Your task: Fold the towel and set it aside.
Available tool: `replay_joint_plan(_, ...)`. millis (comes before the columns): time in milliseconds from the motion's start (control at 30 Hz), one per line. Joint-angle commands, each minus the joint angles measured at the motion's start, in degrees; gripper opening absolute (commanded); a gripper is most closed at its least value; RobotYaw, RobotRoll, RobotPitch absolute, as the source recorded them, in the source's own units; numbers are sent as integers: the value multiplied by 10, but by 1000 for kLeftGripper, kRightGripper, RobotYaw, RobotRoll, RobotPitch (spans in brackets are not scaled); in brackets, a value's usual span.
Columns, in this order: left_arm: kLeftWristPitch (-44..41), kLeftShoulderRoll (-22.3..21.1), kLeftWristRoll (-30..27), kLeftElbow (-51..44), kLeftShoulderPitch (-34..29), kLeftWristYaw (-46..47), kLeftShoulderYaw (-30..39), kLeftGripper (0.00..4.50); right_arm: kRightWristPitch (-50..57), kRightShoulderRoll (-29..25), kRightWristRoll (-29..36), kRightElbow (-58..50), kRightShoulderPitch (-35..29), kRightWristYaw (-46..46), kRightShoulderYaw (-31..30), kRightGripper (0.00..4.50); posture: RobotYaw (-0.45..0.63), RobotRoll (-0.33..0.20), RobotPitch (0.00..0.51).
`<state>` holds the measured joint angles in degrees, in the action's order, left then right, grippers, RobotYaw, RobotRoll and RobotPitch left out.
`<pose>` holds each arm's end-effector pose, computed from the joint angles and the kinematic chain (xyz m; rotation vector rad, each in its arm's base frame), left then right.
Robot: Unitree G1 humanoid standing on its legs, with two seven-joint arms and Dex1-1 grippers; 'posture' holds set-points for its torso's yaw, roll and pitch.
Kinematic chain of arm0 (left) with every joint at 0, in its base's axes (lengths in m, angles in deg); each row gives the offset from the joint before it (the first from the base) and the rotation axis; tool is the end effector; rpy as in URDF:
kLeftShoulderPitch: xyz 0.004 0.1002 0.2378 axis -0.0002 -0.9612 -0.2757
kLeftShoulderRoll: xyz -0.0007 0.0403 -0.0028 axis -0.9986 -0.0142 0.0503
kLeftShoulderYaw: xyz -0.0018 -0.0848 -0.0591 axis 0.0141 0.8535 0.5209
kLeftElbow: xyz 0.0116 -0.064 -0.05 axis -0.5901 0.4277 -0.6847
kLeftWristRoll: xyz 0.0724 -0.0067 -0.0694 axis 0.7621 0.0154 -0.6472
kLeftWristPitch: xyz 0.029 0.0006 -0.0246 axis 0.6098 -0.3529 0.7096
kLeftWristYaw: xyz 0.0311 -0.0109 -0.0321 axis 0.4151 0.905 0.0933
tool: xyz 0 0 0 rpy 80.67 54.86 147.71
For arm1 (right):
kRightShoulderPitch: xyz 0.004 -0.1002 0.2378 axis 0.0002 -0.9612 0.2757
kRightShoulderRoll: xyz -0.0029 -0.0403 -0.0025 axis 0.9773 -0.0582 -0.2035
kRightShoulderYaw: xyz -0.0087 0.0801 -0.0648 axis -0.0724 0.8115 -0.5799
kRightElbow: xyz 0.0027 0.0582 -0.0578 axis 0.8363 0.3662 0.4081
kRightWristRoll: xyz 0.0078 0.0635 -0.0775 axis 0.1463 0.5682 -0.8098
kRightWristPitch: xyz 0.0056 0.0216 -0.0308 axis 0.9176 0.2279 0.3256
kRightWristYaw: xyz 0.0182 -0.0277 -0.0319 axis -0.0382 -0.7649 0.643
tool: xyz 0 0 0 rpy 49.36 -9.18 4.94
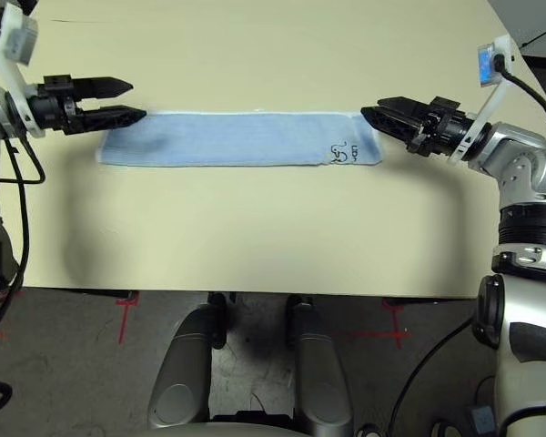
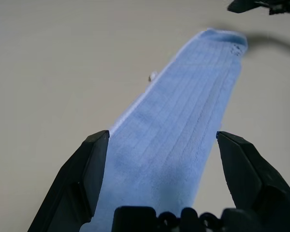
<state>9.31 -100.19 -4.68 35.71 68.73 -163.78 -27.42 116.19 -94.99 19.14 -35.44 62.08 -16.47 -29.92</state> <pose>0.3353 0.3022 0.2671 0.3219 -0.0014 -1.0556 0.3071 -0.3075 0.2240 0.2592 0.0861 0.7920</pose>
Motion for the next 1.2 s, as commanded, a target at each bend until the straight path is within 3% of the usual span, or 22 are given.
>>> replay_joint_plan(33,53,0,7,-17,-30,1,-11,4489,76,-2,25,10,5,-30,18,4473,53,0,311)
replay_joint_plan(233,52,5,-3,-33,-67,-34,-26,4489,205,-23,66,31,16,-39,38,4473,46,0,315)
replay_joint_plan(567,114,25,-27,-4,-72,-70,-13,4489,337,-52,143,-43,-96,-78,142,4473,11,0,321)
replay_joint_plan(833,150,30,-23,32,-51,-82,-17,4489,389,24,186,-125,-151,-184,229,4473,3,0,326)
replay_joint_plan(1000,160,30,-19,50,-36,-81,-20,4489,375,84,182,-138,-148,-252,235,4473,6,0,326)
replay_joint_plan(1200,162,31,-17,56,-27,-80,-22,4489,309,120,170,-114,-130,-291,222,4473,13,0,325)
